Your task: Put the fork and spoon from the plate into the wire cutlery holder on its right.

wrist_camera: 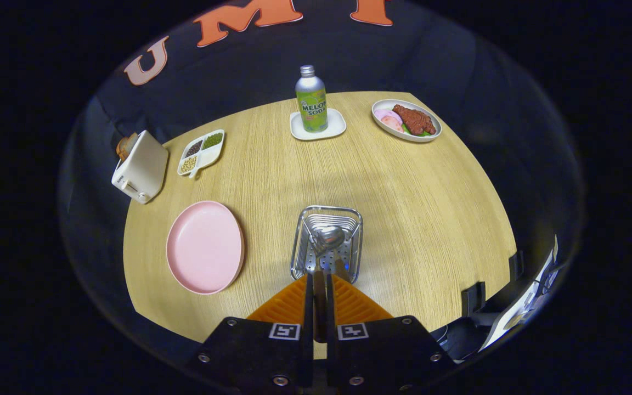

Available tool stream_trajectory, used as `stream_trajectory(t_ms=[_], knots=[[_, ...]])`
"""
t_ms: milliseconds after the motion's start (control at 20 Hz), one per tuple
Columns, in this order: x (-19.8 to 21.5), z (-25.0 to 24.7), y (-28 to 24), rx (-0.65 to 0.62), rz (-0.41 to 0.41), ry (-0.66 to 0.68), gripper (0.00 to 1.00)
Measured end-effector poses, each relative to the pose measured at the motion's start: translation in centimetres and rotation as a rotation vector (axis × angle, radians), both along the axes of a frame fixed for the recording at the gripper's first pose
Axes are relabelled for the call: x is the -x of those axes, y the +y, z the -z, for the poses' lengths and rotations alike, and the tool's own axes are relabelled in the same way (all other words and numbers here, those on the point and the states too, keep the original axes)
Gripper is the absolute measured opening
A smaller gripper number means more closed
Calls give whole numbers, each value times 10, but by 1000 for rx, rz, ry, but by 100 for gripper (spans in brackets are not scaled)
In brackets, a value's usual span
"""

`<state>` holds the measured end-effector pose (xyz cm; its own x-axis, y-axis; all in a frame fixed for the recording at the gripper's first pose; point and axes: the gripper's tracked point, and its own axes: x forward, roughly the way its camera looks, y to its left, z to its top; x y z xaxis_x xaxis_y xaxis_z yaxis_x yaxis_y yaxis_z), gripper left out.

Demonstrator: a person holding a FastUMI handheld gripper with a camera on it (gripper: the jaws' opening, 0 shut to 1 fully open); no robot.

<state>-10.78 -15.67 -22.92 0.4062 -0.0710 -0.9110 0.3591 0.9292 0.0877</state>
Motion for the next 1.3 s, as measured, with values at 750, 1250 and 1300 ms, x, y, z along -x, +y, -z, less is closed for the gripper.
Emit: stream_trajectory(t_ms=[750,1250,1300], knots=[[-100,-130,18,190,-53,-625,84],[-130,-190,58,242,-108,-820,92],[-132,-193,62,234,-107,-828,92]])
